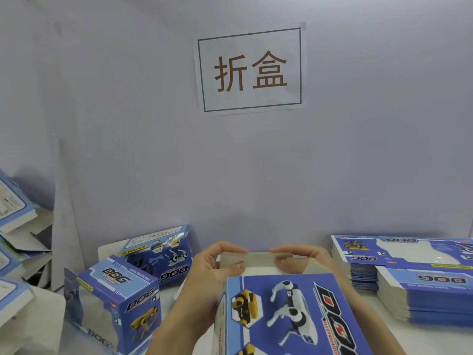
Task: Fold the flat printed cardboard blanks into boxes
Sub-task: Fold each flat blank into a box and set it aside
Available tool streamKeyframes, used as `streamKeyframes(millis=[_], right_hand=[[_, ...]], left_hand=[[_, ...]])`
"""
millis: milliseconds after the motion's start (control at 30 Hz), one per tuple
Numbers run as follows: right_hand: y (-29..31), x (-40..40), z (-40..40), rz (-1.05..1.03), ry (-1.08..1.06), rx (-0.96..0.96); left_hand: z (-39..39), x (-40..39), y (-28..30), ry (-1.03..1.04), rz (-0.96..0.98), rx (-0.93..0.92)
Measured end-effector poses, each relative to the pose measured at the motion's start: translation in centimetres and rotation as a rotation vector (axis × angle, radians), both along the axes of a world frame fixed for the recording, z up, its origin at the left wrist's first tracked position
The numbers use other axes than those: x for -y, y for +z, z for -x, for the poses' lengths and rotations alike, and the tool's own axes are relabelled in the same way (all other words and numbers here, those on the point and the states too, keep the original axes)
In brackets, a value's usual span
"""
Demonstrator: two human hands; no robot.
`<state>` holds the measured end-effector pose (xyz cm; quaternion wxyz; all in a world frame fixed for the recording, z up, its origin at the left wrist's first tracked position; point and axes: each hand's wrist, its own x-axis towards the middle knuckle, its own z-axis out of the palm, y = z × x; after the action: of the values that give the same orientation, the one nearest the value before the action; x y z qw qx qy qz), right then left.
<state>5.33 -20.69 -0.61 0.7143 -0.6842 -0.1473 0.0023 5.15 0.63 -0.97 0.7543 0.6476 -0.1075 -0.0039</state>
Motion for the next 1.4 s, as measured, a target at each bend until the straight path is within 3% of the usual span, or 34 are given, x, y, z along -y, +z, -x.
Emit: streamKeyframes(millis=[233,333,500,533,667,833,967,1067,1233,1400], right_hand=[[0.7,-0.4,0.3,0.032,0.015,-0.025],[1.4,-0.6,2.2,-0.102,0.215,0.003],[3.7,-1.2,3.0,0.006,0.376,-0.085],[3.6,-1.2,3.3,-0.052,0.396,-0.061],[2.8,-0.6,3.0,-0.150,0.261,0.028],[2.9,-0.6,2.9,-0.231,0.058,0.206],[3.2,-1.3,3.2,-0.169,0.018,0.331],[3.4,-2.0,3.5,-0.124,-0.018,0.424],[4.5,-2.4,4.2,0.000,-0.002,0.496],[5.6,-3.5,5.1,-0.112,-0.027,0.632]], left_hand=[[0.1,0.1,0.4,0.134,0.080,-0.006],[-0.2,-0.9,0.5,0.305,0.129,0.018],[-0.5,-2.4,0.3,0.428,0.184,0.064],[-0.5,-2.4,0.4,0.430,0.196,0.070],[0.2,-1.9,1.6,0.367,0.244,0.109],[1.5,-0.6,3.4,0.051,-0.100,0.245],[2.1,0.4,4.0,0.086,-0.169,0.375],[3.0,0.7,3.8,0.110,-0.120,0.485],[3.3,1.5,4.5,0.319,0.016,0.607],[4.3,2.1,5.0,0.361,0.056,0.757]])
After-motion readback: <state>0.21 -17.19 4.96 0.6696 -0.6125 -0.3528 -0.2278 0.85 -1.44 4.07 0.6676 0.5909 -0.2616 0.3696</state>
